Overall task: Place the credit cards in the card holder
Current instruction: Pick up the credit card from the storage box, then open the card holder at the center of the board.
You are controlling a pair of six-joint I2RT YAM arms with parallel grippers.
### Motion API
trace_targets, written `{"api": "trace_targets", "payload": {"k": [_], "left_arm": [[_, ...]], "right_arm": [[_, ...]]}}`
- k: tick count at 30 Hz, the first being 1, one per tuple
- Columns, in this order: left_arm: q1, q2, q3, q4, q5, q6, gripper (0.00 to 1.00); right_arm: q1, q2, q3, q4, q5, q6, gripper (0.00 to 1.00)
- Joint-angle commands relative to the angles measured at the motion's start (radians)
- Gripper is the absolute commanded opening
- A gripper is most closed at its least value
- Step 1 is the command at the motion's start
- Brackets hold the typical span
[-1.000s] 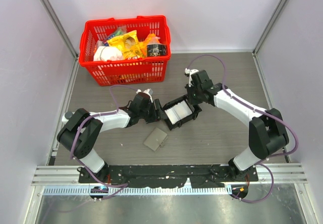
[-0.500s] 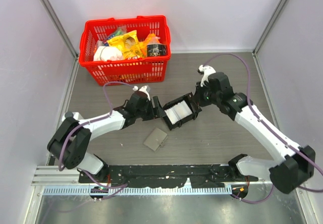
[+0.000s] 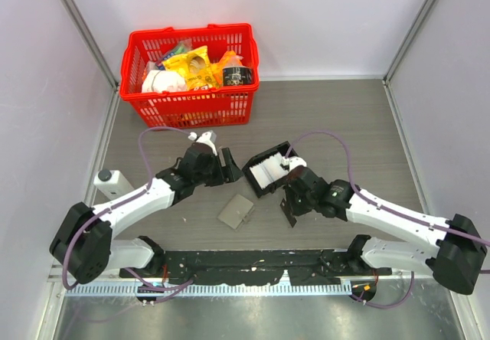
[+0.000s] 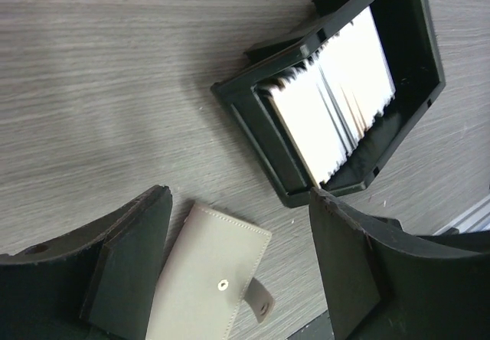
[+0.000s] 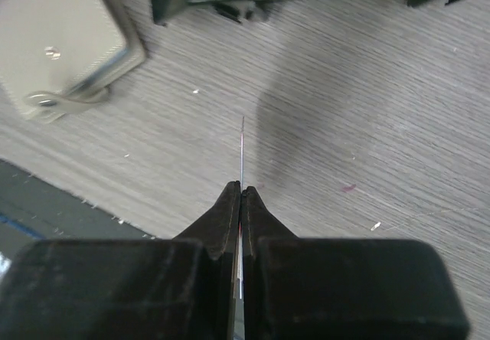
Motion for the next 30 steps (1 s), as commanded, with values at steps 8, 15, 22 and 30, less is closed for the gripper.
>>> {"api": "trace_targets", "payload": {"k": [8, 15, 22, 30], "left_arm": [[0.0, -0.026, -0.044, -0.007, -0.032, 0.009, 0.77], [-0.002, 0.01, -0.034, 0.009, -0.02, 0.009, 0.77], [0.0, 0.03, -0.033, 0.016, -0.006, 0.01, 0.76], [-0.002, -0.019, -0.074, -0.065, -0.005, 0.038, 0.67]], "right_arm": [[0.055, 0.12, -0.085, 0.176, 0.169, 0.105, 0.09], [0.055, 0.129, -0.091, 0.168, 0.136, 0.099, 0.16], [0.055, 0.091, -0.09, 0.168, 0.134, 0.11, 0.07], [0.067, -0.059, -0.019, 0.14, -0.022, 0.134, 0.01]]}}
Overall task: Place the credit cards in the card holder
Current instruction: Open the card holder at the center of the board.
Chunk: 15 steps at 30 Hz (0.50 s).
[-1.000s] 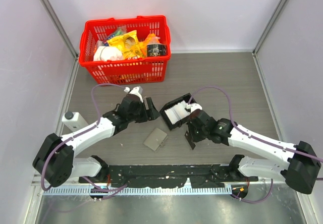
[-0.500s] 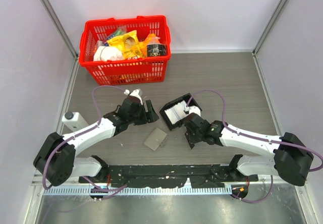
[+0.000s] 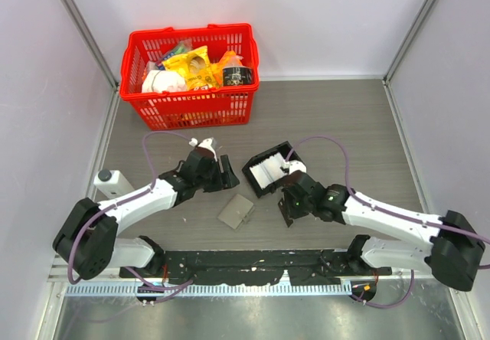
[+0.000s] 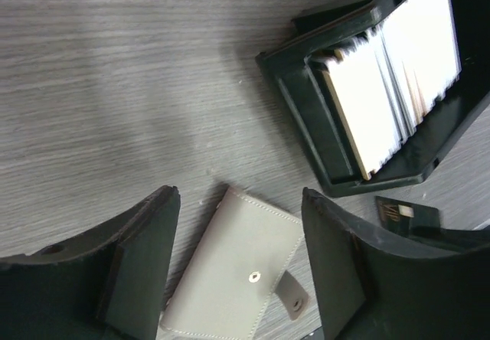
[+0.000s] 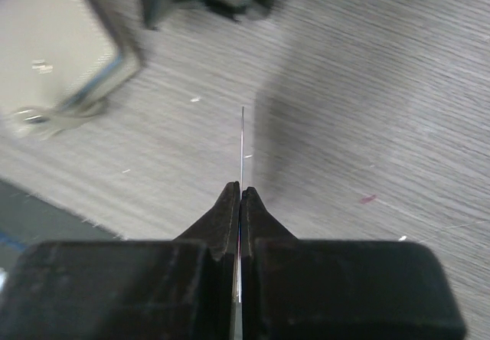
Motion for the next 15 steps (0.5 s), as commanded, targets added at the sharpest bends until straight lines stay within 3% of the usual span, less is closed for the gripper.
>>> {"api": "trace_targets", "payload": {"k": [1, 3, 6, 10, 15], "left_arm": [[-0.004, -0.06, -0.048, -0.053, 0.005, 0.032, 0.66], [-0.002, -0.076, -0.074, -0.086, 0.0, 0.027, 0.47], [-0.002, -0.096, -0.114, -0.116, -0.013, 0.01, 0.28], [-0.001, -0.113, -0.16, -0.117, 0.002, -0.013, 0.14], [-0.002, -0.139, -0.193, -0.11, 0.01, -0.04, 0.14]], "right_arm": [[0.034, -0.149, 0.073, 0.062, -0.093, 0.08, 0.01], [0.048, -0.191, 0.065, 0.145, -0.102, 0.151, 0.01], [0.087, -0.15, 0.067, 0.242, -0.065, 0.245, 0.01], [0.158, -0.016, 0.09, 0.391, -0.015, 0.339, 0.01], [0.196, 0.149, 0.165, 0.434, 0.06, 0.385, 0.01]]}}
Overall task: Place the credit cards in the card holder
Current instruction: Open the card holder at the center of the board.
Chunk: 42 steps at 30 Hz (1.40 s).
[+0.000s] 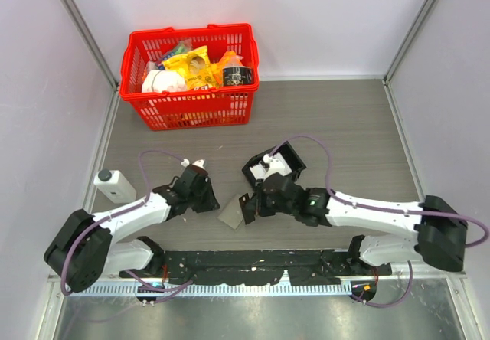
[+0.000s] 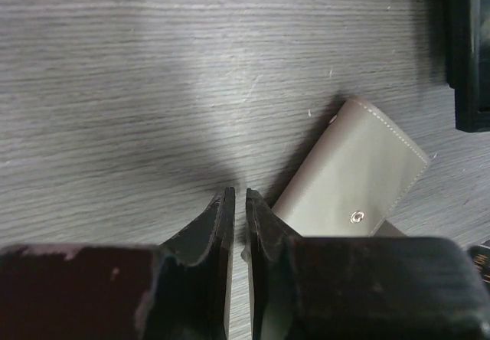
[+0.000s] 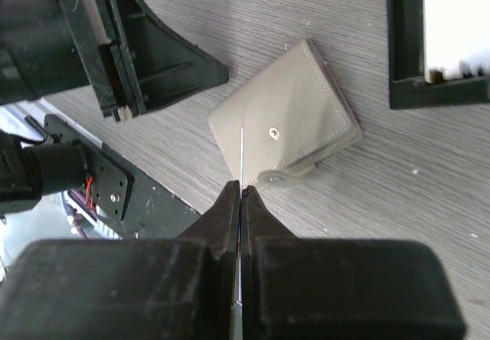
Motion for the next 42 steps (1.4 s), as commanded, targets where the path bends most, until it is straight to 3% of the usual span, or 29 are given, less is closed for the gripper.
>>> {"api": "trace_targets", "payload": {"k": [1, 10, 20, 26, 42], "left_arm": [[-0.003, -0.043, -0.019, 0.001, 0.006, -0.031, 0.14], [-0.003, -0.018, -0.01, 0.041, 0.023, -0.037, 0.16], [-0.002, 0.031, 0.01, 0.109, 0.087, -0.014, 0.25], [-0.029, 0.04, -0.005, 0.136, 0.099, -0.056, 0.27], [-0.114, -0.036, -0.037, 0.097, -0.022, -0.165, 0.27]], "right_arm": [[0.028, 0.091, 0.091, 0.126, 0.087, 0.089, 0.01], [0.028, 0.189, 0.063, 0.047, 0.132, 0.142, 0.01], [0.028, 0.006, -0.111, 0.054, 0.139, 0.205, 0.01], [0.028, 0.011, -0.138, 0.071, 0.144, 0.243, 0.01], [0.028, -0.05, -0.199, 0.059, 0.204, 0.317, 0.01]]}}
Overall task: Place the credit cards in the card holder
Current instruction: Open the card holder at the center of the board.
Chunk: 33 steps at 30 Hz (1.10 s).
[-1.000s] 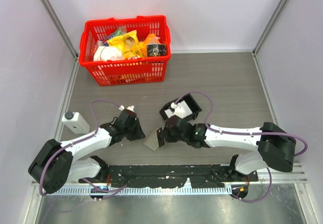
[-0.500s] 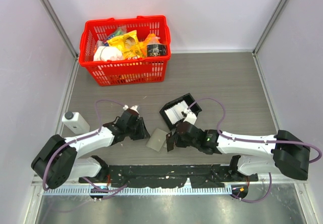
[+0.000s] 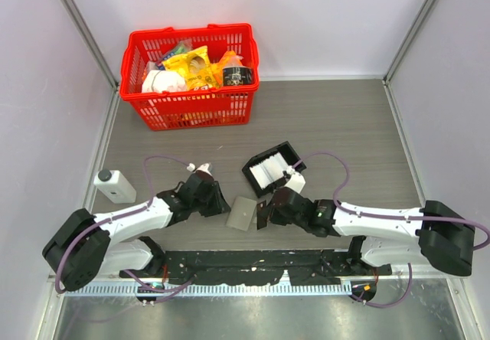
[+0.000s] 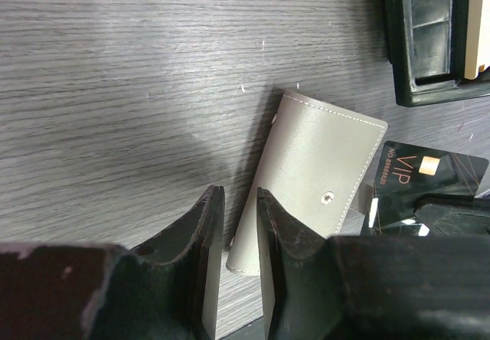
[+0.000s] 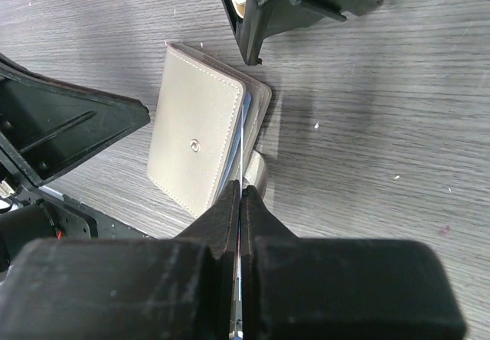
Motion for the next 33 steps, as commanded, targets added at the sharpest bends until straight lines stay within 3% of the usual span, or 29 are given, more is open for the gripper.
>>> {"api": "trace_targets", "payload": {"k": [1, 14, 26, 33], "left_arm": [[-0.017, -0.028, 0.004, 0.003, -0.036, -0.027, 0.28], [-0.055, 0.004, 0.011, 0.049, 0.002, -0.014, 0.33], [-0.062, -0.003, 0.04, 0.026, 0.004, 0.013, 0.51], [-0.062, -0.128, 0.057, -0.055, -0.088, 0.018, 0.65]], "right_arm": [[0.001, -0.024, -0.023, 0.058, 0.038, 0.029, 0.01], [-0.019, 0.069, 0.022, 0.131, -0.023, -0.021, 0.01], [-0.019, 0.101, 0.058, 0.236, -0.1, -0.09, 0.01], [-0.019, 0.111, 0.078, 0.239, -0.109, -0.115, 0.01]]}}
